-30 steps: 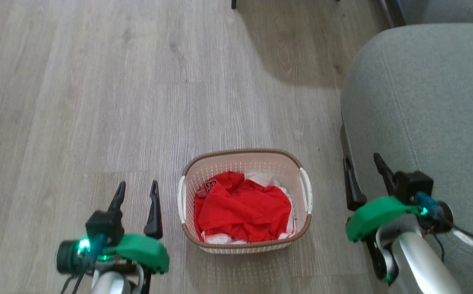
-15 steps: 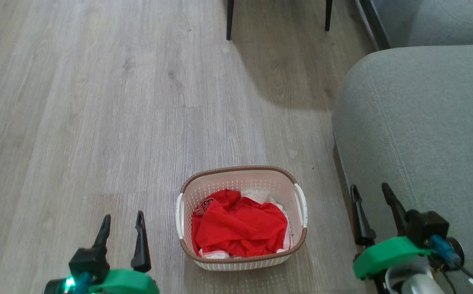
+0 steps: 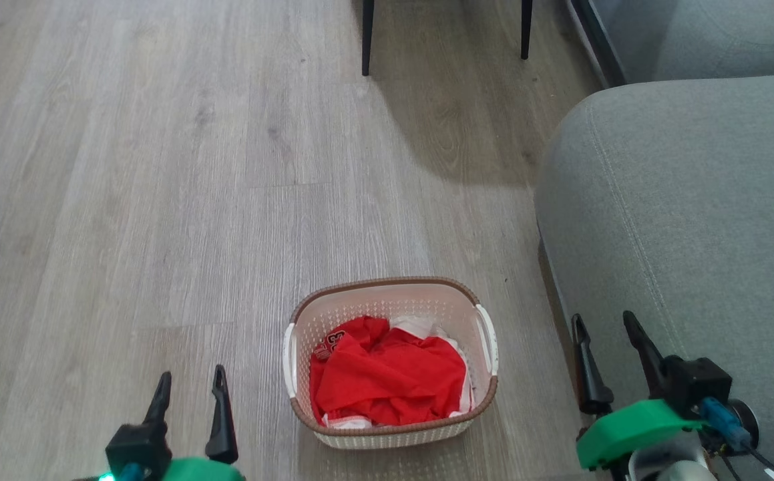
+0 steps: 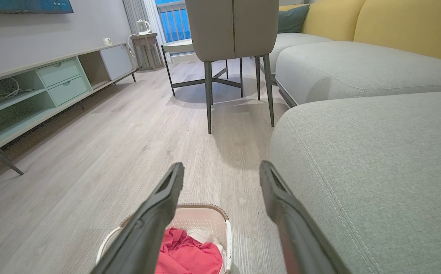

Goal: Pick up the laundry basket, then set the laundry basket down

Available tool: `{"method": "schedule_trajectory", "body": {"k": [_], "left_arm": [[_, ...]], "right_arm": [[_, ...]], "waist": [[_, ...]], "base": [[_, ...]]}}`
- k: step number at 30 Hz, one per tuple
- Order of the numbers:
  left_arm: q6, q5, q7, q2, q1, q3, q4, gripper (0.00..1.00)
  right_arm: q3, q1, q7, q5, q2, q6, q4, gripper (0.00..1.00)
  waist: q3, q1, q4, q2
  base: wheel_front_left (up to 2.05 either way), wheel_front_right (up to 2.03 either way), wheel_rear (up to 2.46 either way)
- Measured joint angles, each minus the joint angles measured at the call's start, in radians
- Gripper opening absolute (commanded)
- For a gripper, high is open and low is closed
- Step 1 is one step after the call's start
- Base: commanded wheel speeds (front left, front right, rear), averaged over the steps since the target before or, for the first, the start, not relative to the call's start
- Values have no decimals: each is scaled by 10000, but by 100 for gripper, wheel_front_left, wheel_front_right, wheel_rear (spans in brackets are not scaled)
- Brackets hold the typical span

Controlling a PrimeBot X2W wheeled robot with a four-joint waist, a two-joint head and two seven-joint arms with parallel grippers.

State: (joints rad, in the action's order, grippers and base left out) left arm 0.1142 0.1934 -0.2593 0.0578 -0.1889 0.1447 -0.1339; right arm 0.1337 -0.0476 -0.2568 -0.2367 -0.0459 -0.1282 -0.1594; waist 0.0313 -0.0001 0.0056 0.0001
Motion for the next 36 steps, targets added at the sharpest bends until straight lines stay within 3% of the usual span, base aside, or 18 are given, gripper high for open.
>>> {"method": "schedule_trajectory", "body": {"k": [9,10,17,36], "left_arm": [[-12,-192,0,-2,17,-6,-205,100],[-27,-192,0,-2,17,0,-261,0],[-25,-105,31,-8,-313,71,-1329,0],[-362,2128,518,-4,-69,-54,-1381,0]], "right_arm": [[-10,4,0,13,2,0,-29,100],[-12,3,0,13,2,0,-50,0],[13,-432,13,-56,29,0,-1137,0],[-150,-415,443,-2255,21,2,-1166,0]], "waist": [[-36,0,-12,0],[-37,0,-13,0],[-42,1,-16,0],[-89,1,-22,0]], "base": [[0,0,0],[0,0,0],[0,0,0],[0,0,0]]}}
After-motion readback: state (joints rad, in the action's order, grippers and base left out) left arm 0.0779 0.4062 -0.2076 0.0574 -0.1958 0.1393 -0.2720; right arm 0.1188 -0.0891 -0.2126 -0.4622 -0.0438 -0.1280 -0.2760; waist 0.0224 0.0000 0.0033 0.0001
